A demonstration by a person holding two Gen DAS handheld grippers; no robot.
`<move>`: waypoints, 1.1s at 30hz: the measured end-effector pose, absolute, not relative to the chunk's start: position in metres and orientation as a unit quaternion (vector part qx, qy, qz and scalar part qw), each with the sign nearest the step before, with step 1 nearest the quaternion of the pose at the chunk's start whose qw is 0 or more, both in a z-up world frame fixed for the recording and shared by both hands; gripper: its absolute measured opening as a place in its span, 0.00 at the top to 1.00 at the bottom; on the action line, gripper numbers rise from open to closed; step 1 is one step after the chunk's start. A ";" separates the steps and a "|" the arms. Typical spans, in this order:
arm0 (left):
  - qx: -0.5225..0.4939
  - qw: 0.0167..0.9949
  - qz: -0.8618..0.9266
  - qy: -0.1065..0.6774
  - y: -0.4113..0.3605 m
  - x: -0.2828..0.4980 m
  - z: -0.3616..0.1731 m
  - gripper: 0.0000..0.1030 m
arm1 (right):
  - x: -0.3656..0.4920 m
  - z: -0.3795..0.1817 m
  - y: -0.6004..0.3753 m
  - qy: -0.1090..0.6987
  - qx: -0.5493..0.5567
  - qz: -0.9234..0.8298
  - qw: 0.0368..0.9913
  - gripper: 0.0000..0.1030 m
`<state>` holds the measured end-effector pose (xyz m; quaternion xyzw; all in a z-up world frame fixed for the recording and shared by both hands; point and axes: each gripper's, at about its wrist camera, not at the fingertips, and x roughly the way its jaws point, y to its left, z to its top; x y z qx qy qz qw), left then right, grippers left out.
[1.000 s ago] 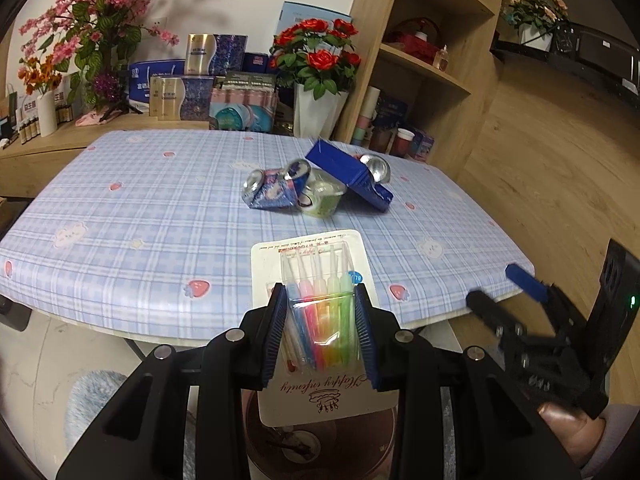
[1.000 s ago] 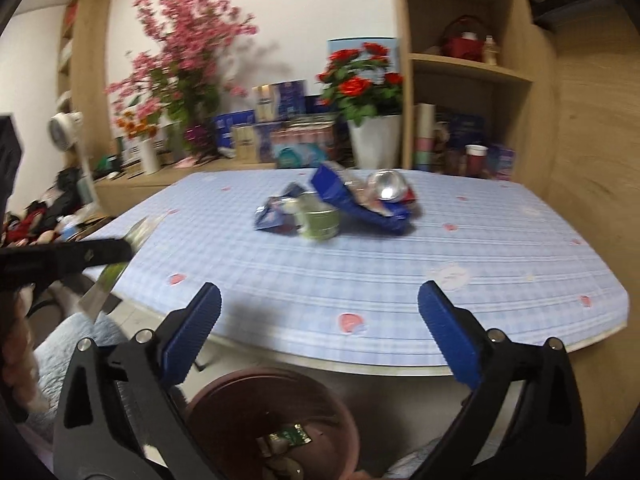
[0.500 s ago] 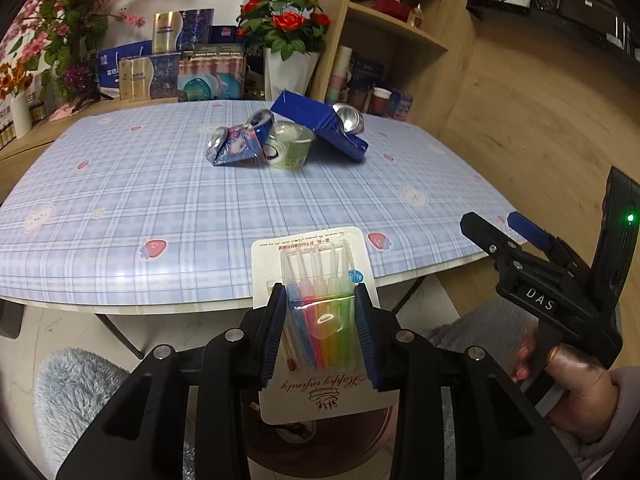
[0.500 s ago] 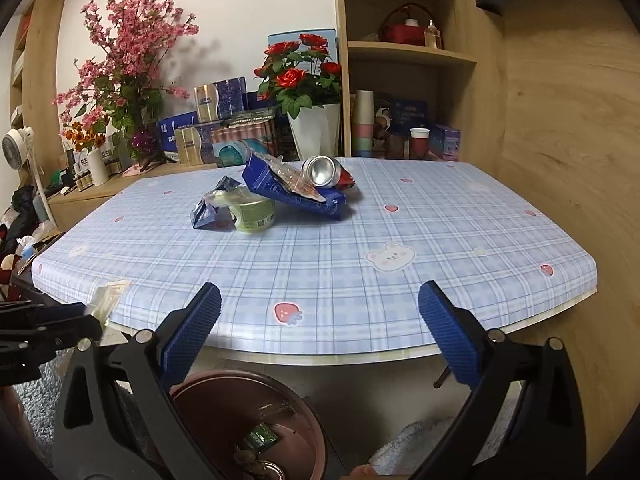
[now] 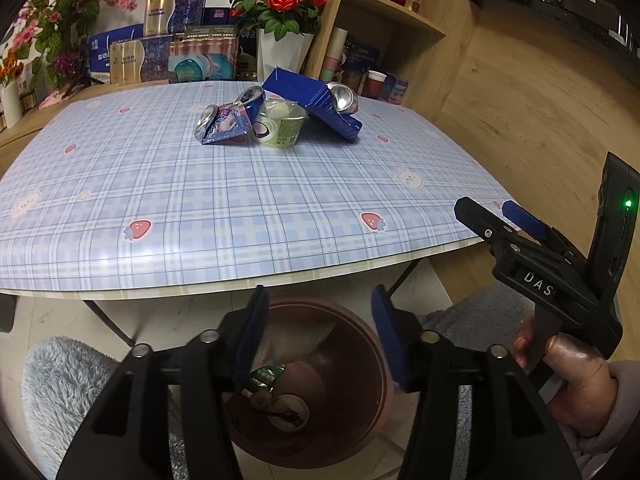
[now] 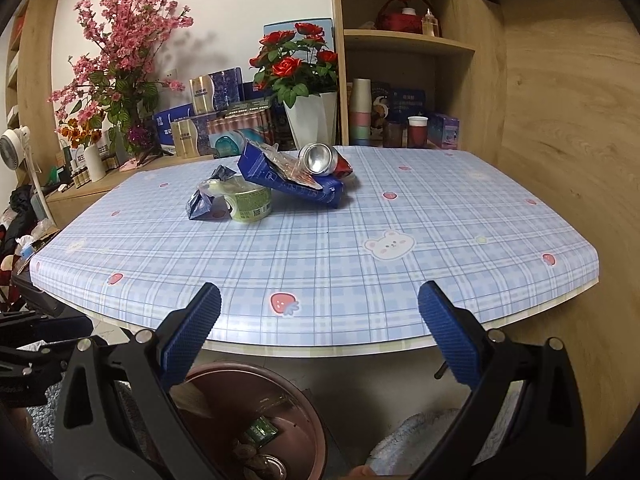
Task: Collect trash
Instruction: 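Carry the wrapper and candle pack over the bin and open both tools, then reach the left tool to the crushed blue can and grasp it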
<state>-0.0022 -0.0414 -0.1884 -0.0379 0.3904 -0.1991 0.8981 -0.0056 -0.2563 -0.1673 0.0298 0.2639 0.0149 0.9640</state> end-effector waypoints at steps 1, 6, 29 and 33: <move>-0.038 0.898 -0.199 0.391 -0.041 -0.002 -0.189 0.46 | -0.006 -0.167 -0.256 0.264 0.029 0.015 0.964 0.05; -0.043 0.899 -0.193 0.392 -0.039 -0.001 -0.189 0.39 | -0.005 -0.168 -0.256 0.267 0.030 0.018 0.963 0.05; 0.043 0.927 -0.149 0.342 -0.016 0.105 -0.170 0.33 | 0.077 -0.170 -0.298 0.312 0.108 0.056 0.942 0.05; 0.073 0.928 -0.156 0.330 -0.020 0.140 -0.173 0.32 | 0.095 -0.177 -0.306 0.326 0.125 0.053 0.936 0.05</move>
